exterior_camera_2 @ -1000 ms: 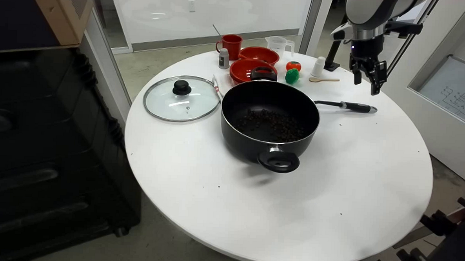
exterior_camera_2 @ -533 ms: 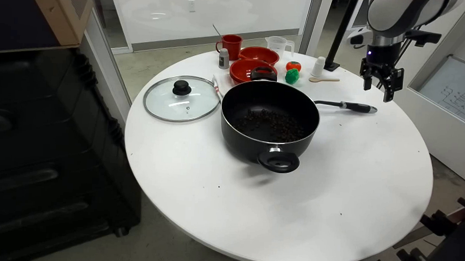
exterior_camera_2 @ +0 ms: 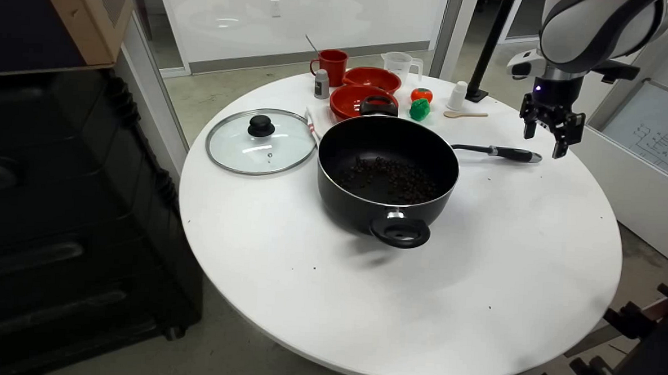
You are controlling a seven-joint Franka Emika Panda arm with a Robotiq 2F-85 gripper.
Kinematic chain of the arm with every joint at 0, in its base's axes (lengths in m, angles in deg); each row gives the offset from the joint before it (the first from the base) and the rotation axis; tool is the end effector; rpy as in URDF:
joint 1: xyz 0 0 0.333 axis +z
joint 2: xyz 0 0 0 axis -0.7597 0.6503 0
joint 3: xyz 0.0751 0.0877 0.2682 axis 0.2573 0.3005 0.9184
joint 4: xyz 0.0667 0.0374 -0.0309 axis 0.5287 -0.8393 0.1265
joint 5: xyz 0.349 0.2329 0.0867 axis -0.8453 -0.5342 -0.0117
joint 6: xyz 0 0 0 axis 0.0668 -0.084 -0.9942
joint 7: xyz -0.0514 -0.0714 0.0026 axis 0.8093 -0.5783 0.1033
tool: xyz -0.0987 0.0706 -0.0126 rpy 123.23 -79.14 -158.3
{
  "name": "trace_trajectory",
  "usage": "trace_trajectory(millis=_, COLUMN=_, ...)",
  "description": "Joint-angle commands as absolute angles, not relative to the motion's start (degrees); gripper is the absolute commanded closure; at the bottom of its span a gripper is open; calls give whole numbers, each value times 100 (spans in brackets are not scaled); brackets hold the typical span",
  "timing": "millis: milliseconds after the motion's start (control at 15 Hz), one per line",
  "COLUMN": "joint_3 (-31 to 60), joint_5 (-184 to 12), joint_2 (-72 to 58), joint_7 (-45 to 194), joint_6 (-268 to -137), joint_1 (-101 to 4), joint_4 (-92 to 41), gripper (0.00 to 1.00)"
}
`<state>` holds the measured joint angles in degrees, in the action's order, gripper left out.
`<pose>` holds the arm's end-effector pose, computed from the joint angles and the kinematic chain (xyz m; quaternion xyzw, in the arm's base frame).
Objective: Use the black ladle to stir the contents in the black pot
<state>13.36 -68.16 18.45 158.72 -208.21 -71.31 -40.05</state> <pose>0.5430 -0.2864 0.0470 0.8070 0.5699 -0.1536 0.0199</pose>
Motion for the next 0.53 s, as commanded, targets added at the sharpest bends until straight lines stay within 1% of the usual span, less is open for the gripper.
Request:
trace_trajectory(millis=0, joint_3=1381, joint_5=-7030, joint_2=1825, joint_7=16101, joint_6=-20998, joint_1=-7167, joint_4=-4030, gripper=0)
trace_trajectory(millis=467, joint_3=1442, joint_5=-7168, joint_2=1991, joint_7=16260, joint_6=-20776, joint_1=-7151, joint_4=-3809, gripper=0)
